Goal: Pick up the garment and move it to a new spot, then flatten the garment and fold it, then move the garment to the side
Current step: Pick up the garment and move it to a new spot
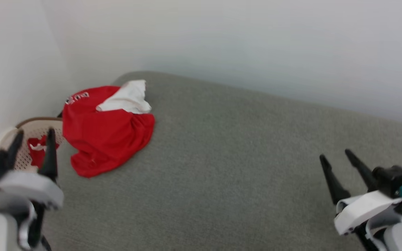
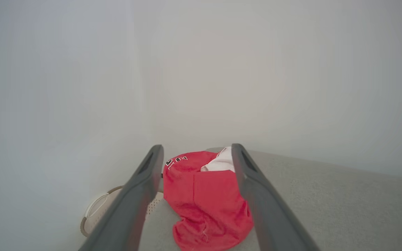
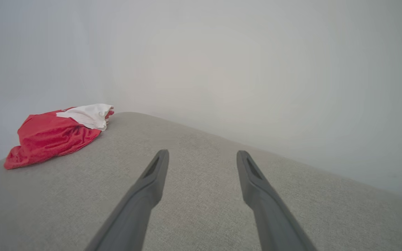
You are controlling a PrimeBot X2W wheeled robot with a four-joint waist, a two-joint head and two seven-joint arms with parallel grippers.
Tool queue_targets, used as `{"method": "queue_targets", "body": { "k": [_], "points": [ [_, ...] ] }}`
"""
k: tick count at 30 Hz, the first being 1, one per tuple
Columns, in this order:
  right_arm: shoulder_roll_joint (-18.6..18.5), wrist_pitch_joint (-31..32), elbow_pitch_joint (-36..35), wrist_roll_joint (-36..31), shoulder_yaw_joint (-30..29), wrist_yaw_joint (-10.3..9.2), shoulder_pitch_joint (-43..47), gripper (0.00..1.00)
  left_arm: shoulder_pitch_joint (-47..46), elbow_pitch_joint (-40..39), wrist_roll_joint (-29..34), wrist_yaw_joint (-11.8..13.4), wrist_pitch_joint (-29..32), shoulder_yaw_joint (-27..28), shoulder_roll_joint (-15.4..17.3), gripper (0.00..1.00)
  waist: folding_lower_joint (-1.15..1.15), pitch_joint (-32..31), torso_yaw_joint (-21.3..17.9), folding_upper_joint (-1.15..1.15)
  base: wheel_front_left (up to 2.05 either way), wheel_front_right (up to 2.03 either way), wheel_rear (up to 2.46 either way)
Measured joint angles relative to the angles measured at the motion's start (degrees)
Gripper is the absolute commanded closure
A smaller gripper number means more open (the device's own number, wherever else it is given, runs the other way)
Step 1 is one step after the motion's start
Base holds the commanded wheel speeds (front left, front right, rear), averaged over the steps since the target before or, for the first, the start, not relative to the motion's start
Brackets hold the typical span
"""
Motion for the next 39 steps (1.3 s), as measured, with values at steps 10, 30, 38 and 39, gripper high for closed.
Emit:
{"method": "queue_targets", "body": {
  "k": [10,30,38,39],
  "points": [
    [-4.74,3.24,-6.26,-0.45,-1.68,0.00,-4.37,0.00,-18.40,12.49,-6.41,-1.45,8.59,-1.27,7.50,0.00,0.00,9.41,-3.31,0.00,0.00,0.00,0.00],
    [-8.65,7.68,-18.26,-1.03,-7.54,0.00,-7.74,0.00,-42.71,44.23,-17.56,-1.69,24.95,-14.71,14.40,0.00,0.00,31.23,-10.47,0.00,0.00,0.00,0.00],
    [-8.67,8.93,-20.64,-1.55,-8.49,0.00,-7.67,0.00,-48.27,51.37,-18.05,-1.77,27.05,-17.03,14.27,0.00,0.00,36.74,-12.04,0.00,0.00,0.00,0.00],
    [-8.67,9.05,-20.75,-1.60,-8.59,0.00,-7.67,0.00,-48.59,51.78,-18.11,-1.77,26.73,-17.30,14.32,0.00,0.00,37.12,-12.16,0.00,0.00,0.00,0.00]
  ]
}}
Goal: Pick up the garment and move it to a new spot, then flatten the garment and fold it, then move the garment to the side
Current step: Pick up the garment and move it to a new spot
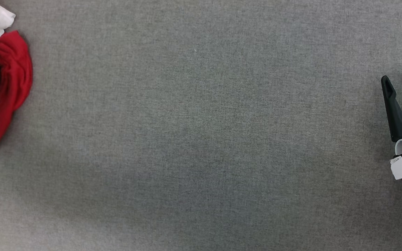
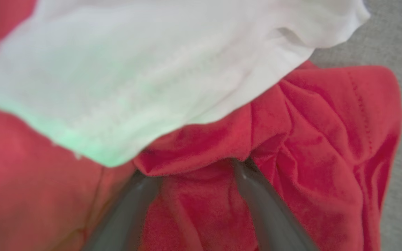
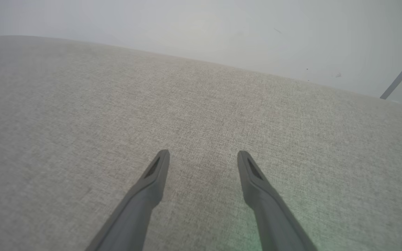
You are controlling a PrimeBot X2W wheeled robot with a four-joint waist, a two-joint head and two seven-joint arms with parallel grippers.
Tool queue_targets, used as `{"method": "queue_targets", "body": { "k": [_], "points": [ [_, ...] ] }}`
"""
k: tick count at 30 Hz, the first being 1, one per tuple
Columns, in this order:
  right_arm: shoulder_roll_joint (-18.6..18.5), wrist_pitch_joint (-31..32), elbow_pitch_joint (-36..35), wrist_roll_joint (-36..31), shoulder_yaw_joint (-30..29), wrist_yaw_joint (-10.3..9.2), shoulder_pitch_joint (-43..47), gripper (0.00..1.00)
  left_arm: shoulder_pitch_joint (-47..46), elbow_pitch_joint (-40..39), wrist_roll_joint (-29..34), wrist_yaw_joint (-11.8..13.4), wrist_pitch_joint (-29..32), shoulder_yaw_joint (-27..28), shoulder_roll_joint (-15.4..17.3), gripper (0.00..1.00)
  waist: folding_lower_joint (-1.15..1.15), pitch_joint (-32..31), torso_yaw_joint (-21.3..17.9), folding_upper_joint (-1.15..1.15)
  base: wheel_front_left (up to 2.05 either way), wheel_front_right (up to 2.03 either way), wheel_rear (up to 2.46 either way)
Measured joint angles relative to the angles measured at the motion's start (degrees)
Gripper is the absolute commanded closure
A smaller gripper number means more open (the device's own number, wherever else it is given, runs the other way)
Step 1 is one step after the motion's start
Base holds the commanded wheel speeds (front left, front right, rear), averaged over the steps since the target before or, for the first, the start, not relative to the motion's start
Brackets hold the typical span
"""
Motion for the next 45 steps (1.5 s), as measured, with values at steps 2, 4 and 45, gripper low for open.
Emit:
{"method": "queue_targets", "body": {
  "k": [2,4,45],
  "points": [
    [0.10,0.11,0.08,-0.04,-0.12,0.00,0.05,0.00,-0.35,0.73,-0.37,0.01,-1.07,-0.49,-0.03,0.20,0.00,0.22,-0.15,0.00,0.00,0.00,0.00],
    [0.29,0.13,0.44,-0.13,-0.14,0.00,0.14,0.00,-0.38,1.41,-0.33,0.01,-2.91,-1.18,-0.02,1.00,0.00,-0.16,-0.20,0.00,0.00,0.00,0.00],
    [7.61,-8.20,14.08,0.66,0.98,0.00,4.28,0.00,-4.66,-29.80,5.49,0.96,-12.21,-8.73,12.51,1.00,0.00,-26.21,0.55,0.00,0.00,0.00,0.00]
  ]
}}
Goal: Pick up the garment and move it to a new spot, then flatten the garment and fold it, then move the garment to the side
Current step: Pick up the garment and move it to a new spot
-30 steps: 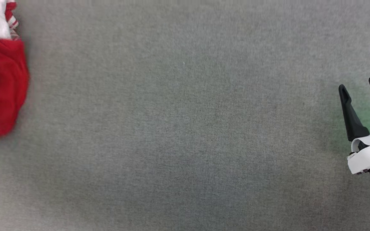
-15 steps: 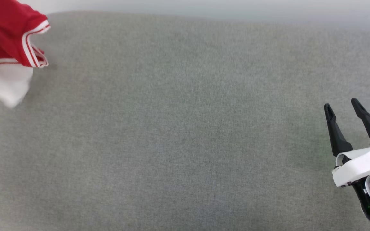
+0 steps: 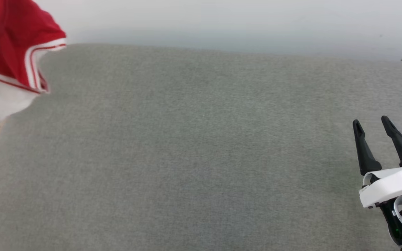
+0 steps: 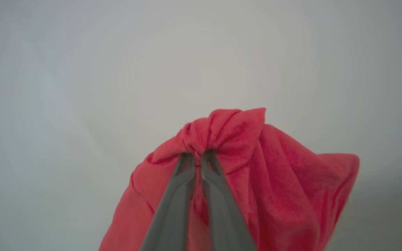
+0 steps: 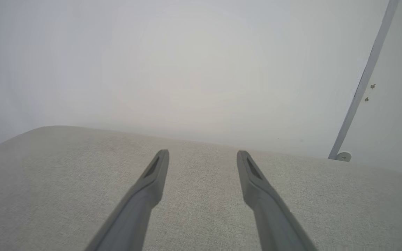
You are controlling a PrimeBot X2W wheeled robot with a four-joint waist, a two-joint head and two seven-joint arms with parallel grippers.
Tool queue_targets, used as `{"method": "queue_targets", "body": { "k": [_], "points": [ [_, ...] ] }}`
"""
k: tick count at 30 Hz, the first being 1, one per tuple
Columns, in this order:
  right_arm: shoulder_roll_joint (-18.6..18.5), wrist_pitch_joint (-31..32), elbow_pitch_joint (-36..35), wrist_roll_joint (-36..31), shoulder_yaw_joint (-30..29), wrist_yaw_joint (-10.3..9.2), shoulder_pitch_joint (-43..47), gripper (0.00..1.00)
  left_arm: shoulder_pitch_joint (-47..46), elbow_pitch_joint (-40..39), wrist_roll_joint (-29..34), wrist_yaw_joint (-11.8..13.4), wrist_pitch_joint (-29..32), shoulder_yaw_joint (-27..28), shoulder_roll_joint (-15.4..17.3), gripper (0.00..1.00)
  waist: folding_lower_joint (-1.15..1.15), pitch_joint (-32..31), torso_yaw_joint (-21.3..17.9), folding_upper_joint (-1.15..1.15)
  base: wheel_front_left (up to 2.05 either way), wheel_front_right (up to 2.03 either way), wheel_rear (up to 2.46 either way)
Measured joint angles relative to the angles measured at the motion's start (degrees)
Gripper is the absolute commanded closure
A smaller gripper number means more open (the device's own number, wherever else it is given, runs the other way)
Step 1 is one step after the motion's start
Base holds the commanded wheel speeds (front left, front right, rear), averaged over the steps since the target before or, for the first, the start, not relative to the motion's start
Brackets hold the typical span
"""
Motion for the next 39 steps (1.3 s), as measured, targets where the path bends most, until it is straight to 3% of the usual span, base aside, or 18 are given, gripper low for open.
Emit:
{"method": "queue_targets", "body": {
  "k": [6,13,20,30,39],
  "points": [
    [0.04,-0.76,1.21,-0.18,-1.72,0.00,0.04,0.00,5.59,-13.49,-2.97,3.31,6.90,0.79,1.02,1.00,0.00,-1.06,-2.43,0.00,0.00,0.00,0.00],
    [0.00,-1.40,2.52,-0.86,-4.70,0.00,0.16,0.00,11.11,-30.96,-4.43,9.48,14.18,-0.19,-0.35,1.00,0.00,-1.79,-6.21,0.00,0.00,0.00,0.00],
    [0.47,-2.15,3.71,-1.57,-6.80,0.00,0.16,0.00,12.16,-40.73,-5.15,12.03,18.75,-2.83,-3.11,1.00,0.00,-1.69,-10.60,0.00,0.00,0.00,0.00],
    [1.94,-3.94,5.70,-1.55,-8.04,0.00,0.01,0.00,11.78,-45.03,-5.27,12.63,22.90,-11.35,-11.16,1.00,0.00,0.11,-15.46,0.00,0.00,0.00,0.00],
    [3.87,-5.35,8.34,-1.12,-6.30,0.00,-0.67,0.00,17.90,-40.66,-6.16,10.89,24.43,-20.56,-16.55,1.00,0.00,2.58,-17.44,0.00,0.00,0.00,0.00]
  ]
}}
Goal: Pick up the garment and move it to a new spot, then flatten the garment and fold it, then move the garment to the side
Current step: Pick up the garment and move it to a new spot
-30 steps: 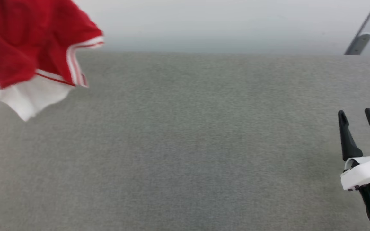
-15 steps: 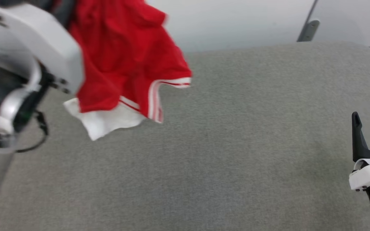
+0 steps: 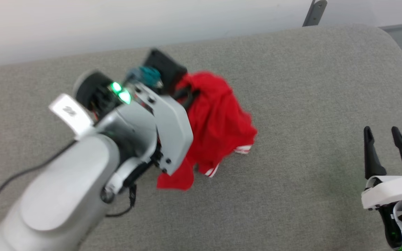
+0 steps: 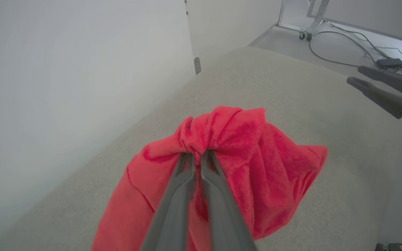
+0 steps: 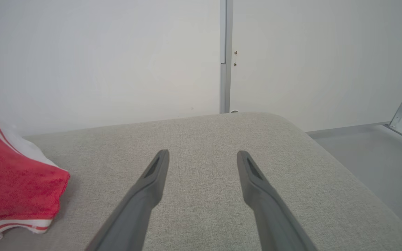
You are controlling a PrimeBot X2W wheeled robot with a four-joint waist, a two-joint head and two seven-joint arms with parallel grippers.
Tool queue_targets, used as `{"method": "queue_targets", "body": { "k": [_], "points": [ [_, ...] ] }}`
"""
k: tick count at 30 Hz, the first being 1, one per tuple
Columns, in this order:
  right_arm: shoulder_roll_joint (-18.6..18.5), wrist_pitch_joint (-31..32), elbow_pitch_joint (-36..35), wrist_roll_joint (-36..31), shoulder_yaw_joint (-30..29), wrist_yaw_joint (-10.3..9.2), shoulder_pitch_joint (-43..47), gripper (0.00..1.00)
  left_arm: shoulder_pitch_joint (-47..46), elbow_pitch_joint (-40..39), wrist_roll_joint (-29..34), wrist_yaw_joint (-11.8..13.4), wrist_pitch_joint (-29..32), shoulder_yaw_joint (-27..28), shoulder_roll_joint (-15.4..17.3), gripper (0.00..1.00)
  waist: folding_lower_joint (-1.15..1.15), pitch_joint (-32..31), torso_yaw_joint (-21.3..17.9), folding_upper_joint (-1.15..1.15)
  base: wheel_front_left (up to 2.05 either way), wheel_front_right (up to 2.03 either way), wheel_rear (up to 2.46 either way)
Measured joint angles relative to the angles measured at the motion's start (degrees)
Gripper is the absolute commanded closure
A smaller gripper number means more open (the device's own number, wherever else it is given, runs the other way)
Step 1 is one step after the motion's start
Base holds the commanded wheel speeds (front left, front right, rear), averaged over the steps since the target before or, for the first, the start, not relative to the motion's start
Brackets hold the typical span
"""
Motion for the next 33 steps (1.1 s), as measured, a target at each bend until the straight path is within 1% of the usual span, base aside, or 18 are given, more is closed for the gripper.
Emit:
{"method": "queue_targets", "body": {
  "k": [4,8,10,17,23,24,25,26,27,33],
  "points": [
    [0.35,-0.63,1.49,0.47,1.45,0.00,-0.57,0.00,2.76,5.30,-0.92,-1.34,-0.37,-2.60,-1.54,1.00,0.00,0.74,-0.76,0.00,0.00,0.00,0.00],
    [0.62,-1.29,2.68,0.91,2.97,0.00,-1.58,0.00,5.15,11.35,-1.30,-2.72,-0.92,-5.09,-2.22,1.00,0.00,1.40,-1.41,0.00,0.00,0.00,0.00],
    [0.68,-1.49,3.30,1.05,3.65,0.00,-1.83,0.00,6.12,14.57,-1.42,-3.02,-1.47,-5.83,-2.86,1.00,0.00,1.74,-1.71,0.00,0.00,0.00,0.00],
    [0.82,-2.44,4.78,1.58,4.94,0.00,-3.59,0.00,6.94,25.37,-1.14,-4.08,-3.64,-8.11,-5.63,1.00,0.00,3.10,-2.29,0.00,0.00,0.00,0.00],
    [0.81,-2.81,5.86,2.10,5.64,0.00,-4.27,0.00,6.81,31.72,-0.66,-5.61,-5.80,-9.39,-8.01,1.00,0.00,3.32,-2.42,0.00,0.00,0.00,0.00],
    [0.78,-2.94,6.02,2.10,5.68,0.00,-4.28,0.00,6.72,32.42,-0.68,-6.08,-6.20,-9.44,-8.23,0.85,0.00,3.21,-2.37,0.00,0.00,0.00,0.00],
    [0.74,-2.94,6.17,2.11,5.69,0.00,-4.28,0.00,6.54,32.96,-0.74,-6.50,-6.59,-9.50,-8.40,0.58,0.00,3.04,-2.30,0.00,0.00,0.00,0.00],
    [0.65,-2.96,6.30,2.11,5.76,0.00,-4.28,0.00,6.42,33.39,-0.74,-6.90,-7.19,-9.51,-8.53,0.17,0.00,2.80,-2.21,0.00,0.00,0.00,0.00],
    [0.52,-2.97,6.39,2.11,5.84,0.00,-4.28,0.00,6.33,33.63,-0.76,-7.27,-7.73,-9.55,-8.58,0.00,0.00,2.53,-2.11,0.00,0.00,0.00,0.00],
    [-0.43,-3.03,7.11,2.12,6.43,0.00,-4.14,0.00,6.37,33.75,-2.94,-8.86,-10.22,-8.59,-8.14,0.00,0.00,0.10,-1.30,0.00,0.00,0.00,0.00]
  ]
}}
